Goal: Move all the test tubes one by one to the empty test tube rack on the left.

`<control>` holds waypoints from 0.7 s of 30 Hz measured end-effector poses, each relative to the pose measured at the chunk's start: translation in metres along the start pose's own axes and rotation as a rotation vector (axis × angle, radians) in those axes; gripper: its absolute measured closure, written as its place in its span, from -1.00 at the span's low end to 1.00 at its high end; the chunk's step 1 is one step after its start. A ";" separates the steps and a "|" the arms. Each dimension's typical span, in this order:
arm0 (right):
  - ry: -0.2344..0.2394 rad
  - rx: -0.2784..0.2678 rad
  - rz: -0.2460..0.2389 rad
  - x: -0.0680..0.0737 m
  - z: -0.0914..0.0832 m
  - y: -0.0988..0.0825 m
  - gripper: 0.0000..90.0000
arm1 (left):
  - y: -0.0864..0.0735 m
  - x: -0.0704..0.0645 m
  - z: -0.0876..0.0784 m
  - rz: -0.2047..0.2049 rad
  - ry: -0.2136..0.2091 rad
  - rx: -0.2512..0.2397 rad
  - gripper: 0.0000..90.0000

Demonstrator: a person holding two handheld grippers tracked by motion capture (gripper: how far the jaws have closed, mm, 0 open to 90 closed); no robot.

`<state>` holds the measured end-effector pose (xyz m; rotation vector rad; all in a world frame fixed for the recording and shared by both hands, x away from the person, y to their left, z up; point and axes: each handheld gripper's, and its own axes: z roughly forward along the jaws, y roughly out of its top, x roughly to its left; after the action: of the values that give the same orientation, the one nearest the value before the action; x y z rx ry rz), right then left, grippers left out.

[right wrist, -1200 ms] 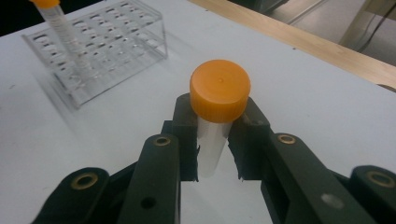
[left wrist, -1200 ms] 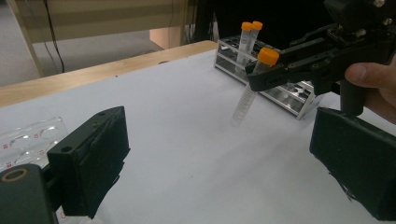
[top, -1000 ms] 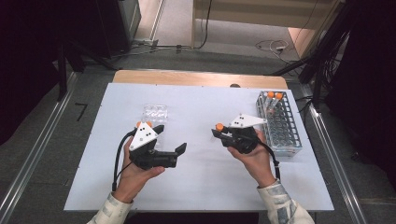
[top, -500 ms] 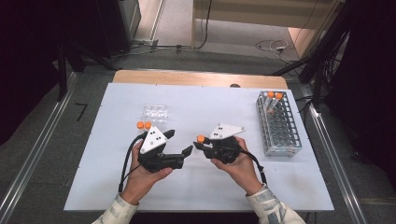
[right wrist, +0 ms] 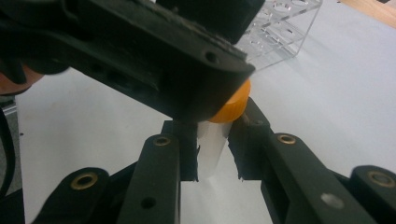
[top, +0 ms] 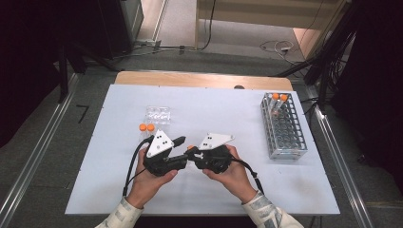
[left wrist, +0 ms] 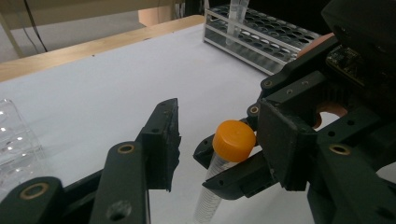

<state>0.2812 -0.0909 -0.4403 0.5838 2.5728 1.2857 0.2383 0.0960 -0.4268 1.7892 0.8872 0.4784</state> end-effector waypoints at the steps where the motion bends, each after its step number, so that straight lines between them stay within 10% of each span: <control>1: 0.000 -0.002 0.001 0.000 0.000 0.000 0.59 | 0.000 0.000 0.000 0.002 0.000 0.001 0.15; 21: 0.004 0.007 0.006 0.001 0.002 0.000 0.59 | -0.003 0.000 0.003 -0.009 -0.036 0.016 0.56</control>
<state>0.2805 -0.0892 -0.4417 0.5920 2.5813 1.2819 0.2393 0.0942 -0.4311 1.8026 0.8759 0.4329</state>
